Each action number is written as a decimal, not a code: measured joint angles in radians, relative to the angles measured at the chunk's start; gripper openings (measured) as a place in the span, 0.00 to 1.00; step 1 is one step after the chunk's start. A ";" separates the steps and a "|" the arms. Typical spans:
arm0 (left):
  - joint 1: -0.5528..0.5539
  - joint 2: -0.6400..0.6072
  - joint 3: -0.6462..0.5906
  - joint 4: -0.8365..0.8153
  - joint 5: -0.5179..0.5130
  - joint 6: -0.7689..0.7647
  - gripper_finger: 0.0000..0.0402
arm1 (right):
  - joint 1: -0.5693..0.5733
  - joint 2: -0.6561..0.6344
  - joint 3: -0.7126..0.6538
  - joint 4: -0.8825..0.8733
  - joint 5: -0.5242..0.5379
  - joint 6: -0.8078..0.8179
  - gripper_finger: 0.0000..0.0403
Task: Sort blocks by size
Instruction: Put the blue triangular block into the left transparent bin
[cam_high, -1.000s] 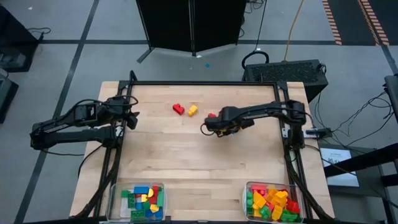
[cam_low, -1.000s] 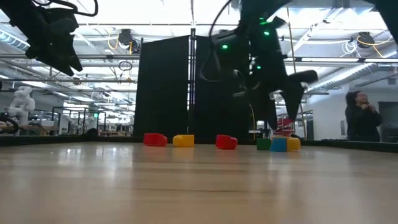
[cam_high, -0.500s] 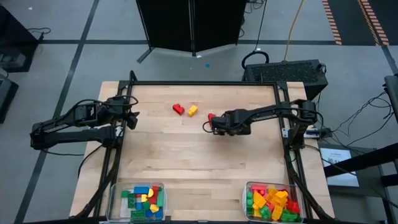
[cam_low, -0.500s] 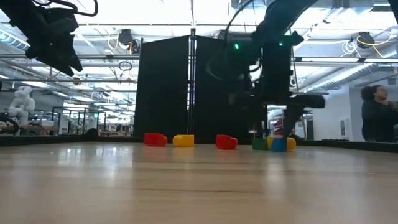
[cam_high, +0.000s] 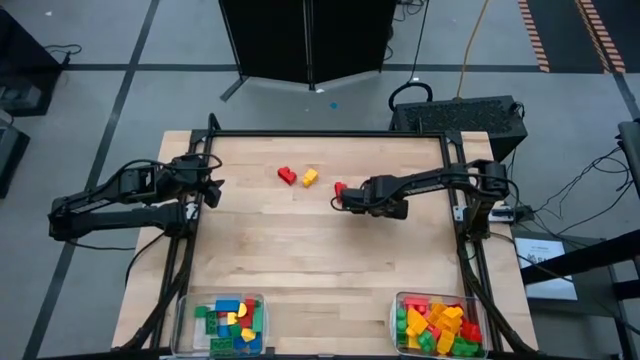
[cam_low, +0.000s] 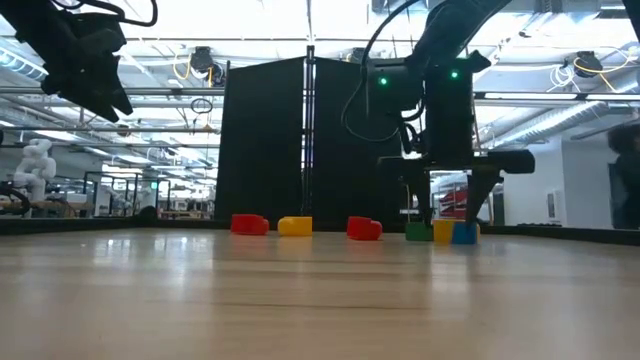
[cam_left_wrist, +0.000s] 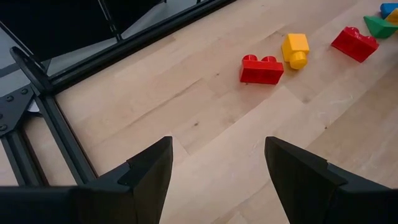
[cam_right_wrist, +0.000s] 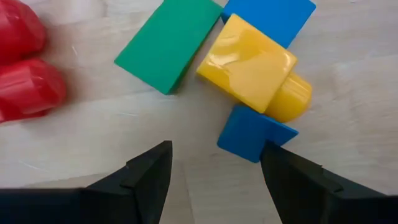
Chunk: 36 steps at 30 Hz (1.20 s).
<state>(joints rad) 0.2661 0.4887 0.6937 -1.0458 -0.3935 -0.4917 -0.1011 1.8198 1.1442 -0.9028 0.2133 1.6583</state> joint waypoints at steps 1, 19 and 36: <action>0.000 0.000 0.000 0.000 0.000 0.000 0.64 | 0.004 0.000 0.000 0.000 0.000 0.001 0.58; 0.000 0.000 0.000 0.000 0.000 0.001 0.64 | -0.002 0.011 0.001 -0.046 0.056 0.137 0.58; 0.000 0.000 0.000 0.000 0.004 0.008 0.64 | -0.050 0.092 0.005 -0.018 0.005 0.110 0.53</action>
<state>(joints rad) 0.2661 0.4885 0.6937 -1.0458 -0.3892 -0.4839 -0.1509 1.9120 1.1488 -0.9205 0.2185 1.7683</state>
